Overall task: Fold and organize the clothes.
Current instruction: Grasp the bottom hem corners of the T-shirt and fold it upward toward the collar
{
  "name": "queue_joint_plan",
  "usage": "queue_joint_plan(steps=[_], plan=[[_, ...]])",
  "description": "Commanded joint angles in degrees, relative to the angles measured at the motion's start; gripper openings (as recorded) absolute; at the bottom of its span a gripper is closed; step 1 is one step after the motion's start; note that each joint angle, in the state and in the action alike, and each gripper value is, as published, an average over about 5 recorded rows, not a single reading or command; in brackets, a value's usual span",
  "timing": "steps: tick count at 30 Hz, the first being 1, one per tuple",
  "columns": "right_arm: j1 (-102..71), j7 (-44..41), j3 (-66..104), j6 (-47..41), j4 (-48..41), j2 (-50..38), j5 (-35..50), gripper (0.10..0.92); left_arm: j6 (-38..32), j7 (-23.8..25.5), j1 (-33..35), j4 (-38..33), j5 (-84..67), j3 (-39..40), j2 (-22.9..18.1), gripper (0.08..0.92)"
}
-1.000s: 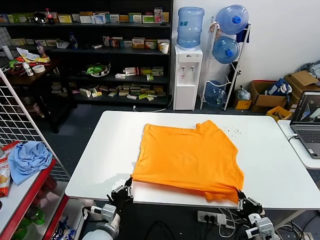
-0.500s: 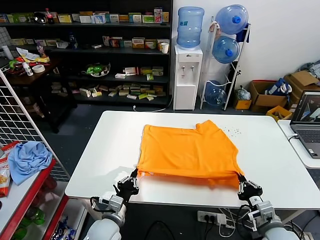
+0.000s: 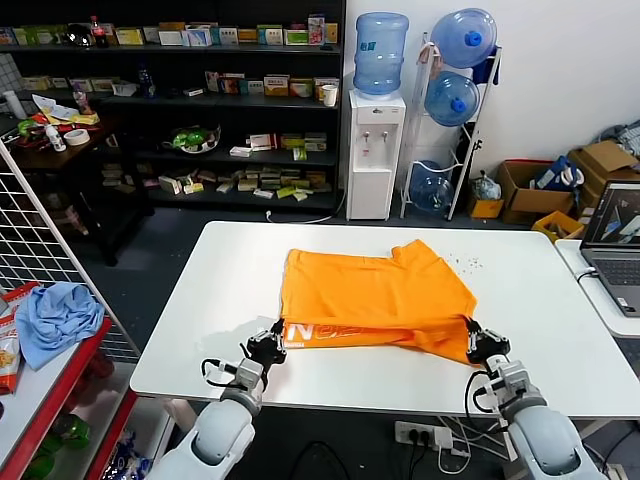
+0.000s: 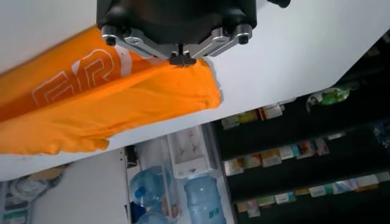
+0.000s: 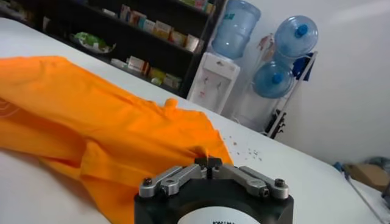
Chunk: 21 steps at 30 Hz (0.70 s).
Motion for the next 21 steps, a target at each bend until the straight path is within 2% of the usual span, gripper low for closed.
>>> queue_joint_plan(steps=[1, 9, 14, 21], plan=[[5.0, 0.1, -2.4, -1.0, -4.6, 0.2, 0.5, 0.211, -1.5, 0.8, -4.5, 3.8, 0.3, 1.3, -0.2, 0.115], [-2.9, 1.6, 0.4, -9.6, 5.4, -0.6, 8.0, 0.445, -2.2, -0.1, 1.8, -2.5, -3.8, -1.2, 0.9, 0.329], [-9.2, 2.6, 2.5, -11.6, 9.8, -1.8, 7.8, 0.592, 0.6, -2.4, 6.0, -6.5, -8.1, -2.7, 0.6, 0.476], [-12.1, 4.1, 4.2, -11.5, 10.1, -1.5, 7.3, 0.782, 1.9, -2.7, 7.3, -6.4, -11.2, -3.4, 0.2, 0.675]])
